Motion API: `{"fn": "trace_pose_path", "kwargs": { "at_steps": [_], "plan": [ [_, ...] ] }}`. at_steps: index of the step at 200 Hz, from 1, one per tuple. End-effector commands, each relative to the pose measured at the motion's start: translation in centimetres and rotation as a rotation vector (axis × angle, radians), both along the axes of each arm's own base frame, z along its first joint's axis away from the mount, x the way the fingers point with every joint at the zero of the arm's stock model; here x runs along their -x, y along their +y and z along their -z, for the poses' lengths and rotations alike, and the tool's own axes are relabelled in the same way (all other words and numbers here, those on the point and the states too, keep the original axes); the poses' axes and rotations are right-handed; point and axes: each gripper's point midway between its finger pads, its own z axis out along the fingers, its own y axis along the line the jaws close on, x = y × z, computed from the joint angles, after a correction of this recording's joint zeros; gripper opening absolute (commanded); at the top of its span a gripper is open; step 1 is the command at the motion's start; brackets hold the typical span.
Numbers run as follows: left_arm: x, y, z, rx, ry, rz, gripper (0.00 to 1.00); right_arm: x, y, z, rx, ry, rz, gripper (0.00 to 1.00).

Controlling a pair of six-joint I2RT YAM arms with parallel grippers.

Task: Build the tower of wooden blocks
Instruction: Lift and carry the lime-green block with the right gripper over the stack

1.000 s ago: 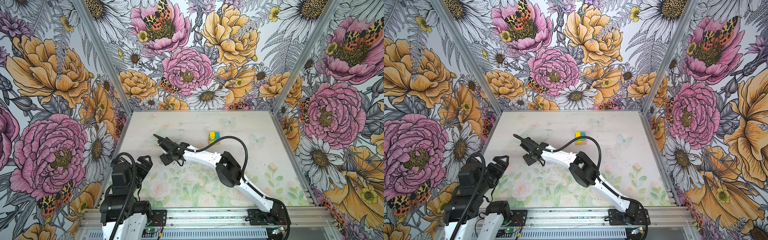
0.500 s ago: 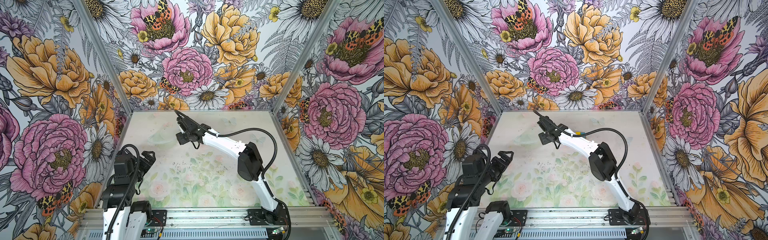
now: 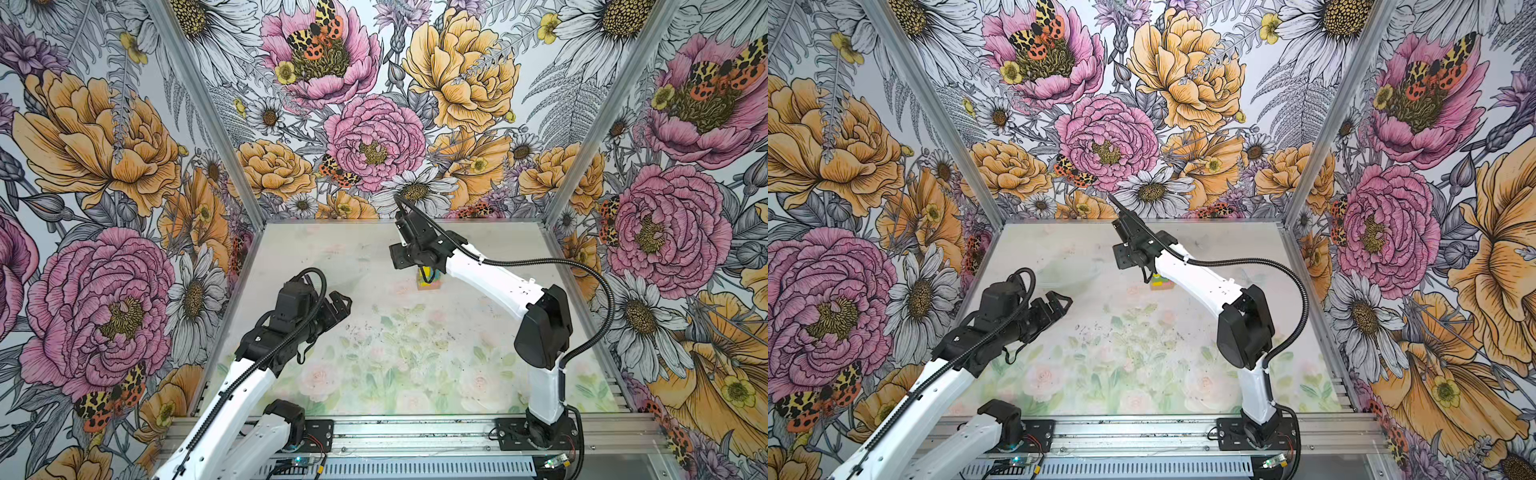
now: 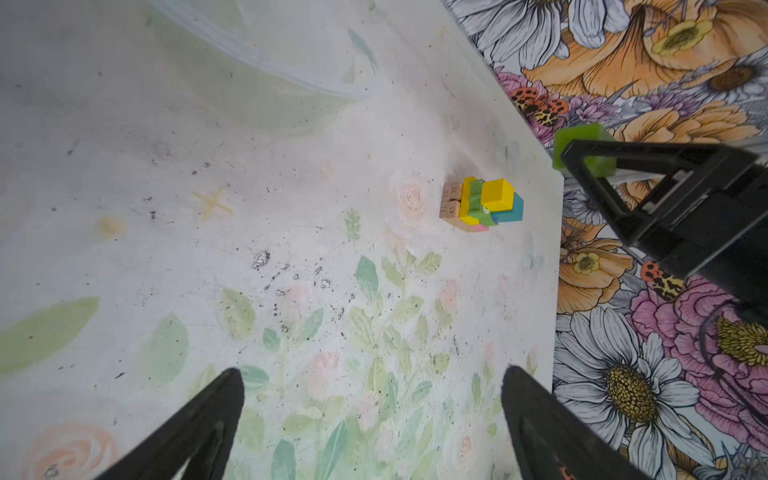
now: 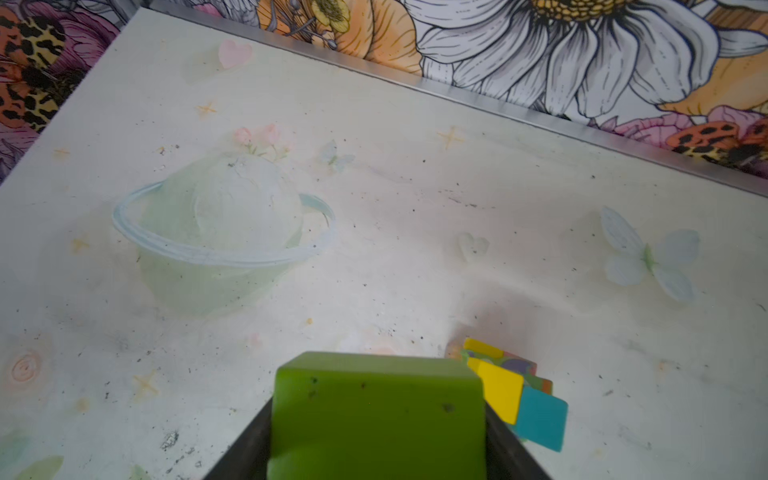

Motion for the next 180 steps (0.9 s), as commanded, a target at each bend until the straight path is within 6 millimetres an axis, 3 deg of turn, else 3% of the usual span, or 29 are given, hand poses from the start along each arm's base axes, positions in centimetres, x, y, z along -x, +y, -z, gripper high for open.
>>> {"fn": "trace_pose_path", "kwargs": {
  "at_steps": [1,38,72,180],
  "plan": [
    [-2.0,-2.0,-3.0,-0.029,-0.119,0.060,0.98,0.0,-2.3,-1.3,0.001,-0.019,0.068,0.52],
    [-2.7,-5.8,-3.2,-0.083,-0.121,0.164,0.98,-0.5,-5.2,0.6,0.030,0.019,0.165,0.51],
    [-2.8,-7.9,-2.9,-0.098,-0.120,0.225,0.99,-0.7,-6.8,1.6,0.038,0.044,0.219,0.51],
    [-2.8,-9.1,-1.5,-0.139,-0.111,0.257,0.99,-0.5,-8.3,2.3,0.020,0.132,0.287,0.51]
  ]
}}
